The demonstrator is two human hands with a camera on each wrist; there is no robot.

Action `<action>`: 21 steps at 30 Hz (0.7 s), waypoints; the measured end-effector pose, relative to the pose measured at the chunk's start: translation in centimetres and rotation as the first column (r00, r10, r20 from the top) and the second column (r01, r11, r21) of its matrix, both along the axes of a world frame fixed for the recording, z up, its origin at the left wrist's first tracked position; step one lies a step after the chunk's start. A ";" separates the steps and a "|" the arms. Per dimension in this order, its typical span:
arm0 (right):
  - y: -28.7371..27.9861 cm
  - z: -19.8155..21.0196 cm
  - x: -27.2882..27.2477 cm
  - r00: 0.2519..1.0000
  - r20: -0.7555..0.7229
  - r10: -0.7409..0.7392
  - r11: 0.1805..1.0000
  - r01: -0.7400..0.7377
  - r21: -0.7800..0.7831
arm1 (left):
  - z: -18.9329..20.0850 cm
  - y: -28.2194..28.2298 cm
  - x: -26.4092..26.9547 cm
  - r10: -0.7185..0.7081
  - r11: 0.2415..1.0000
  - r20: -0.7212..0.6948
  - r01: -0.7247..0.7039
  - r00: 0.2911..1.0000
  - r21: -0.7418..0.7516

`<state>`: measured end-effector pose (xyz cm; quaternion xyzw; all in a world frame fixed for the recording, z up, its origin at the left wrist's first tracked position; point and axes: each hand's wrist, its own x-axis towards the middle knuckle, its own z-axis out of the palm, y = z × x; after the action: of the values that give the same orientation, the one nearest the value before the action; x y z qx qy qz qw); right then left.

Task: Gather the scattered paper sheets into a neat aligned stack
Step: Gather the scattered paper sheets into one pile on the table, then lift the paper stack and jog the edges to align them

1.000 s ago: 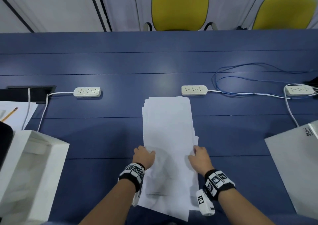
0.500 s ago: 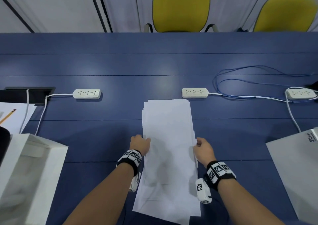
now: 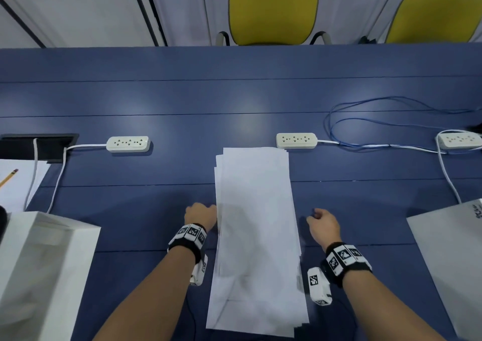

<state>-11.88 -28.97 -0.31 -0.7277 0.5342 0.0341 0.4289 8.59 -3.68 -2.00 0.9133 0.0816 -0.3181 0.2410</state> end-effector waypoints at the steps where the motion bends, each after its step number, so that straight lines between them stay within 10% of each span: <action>1: 0.1 -0.1 0.0 0.999 -0.034 0.026 0.999 -0.027 -0.018 | -0.1 0.1 -0.1 0.002 1.000 0.010 -0.002 1.000 -0.003; 8: 6.2 -1.3 2.7 0.936 -0.258 0.241 0.960 -0.270 -0.080 | 0.7 -3.2 -4.5 -0.150 0.984 0.020 0.147 0.989 0.096; 21: 5.8 -0.7 5.6 0.886 -0.432 0.168 0.986 -0.151 0.073 | 0.5 -2.9 -6.7 -0.087 0.984 -0.137 0.107 0.987 0.143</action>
<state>-6.25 -23.13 -1.01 -0.7347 0.5543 0.2416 0.3076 1.91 -6.63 -1.47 0.9089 0.0763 -0.3816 0.1501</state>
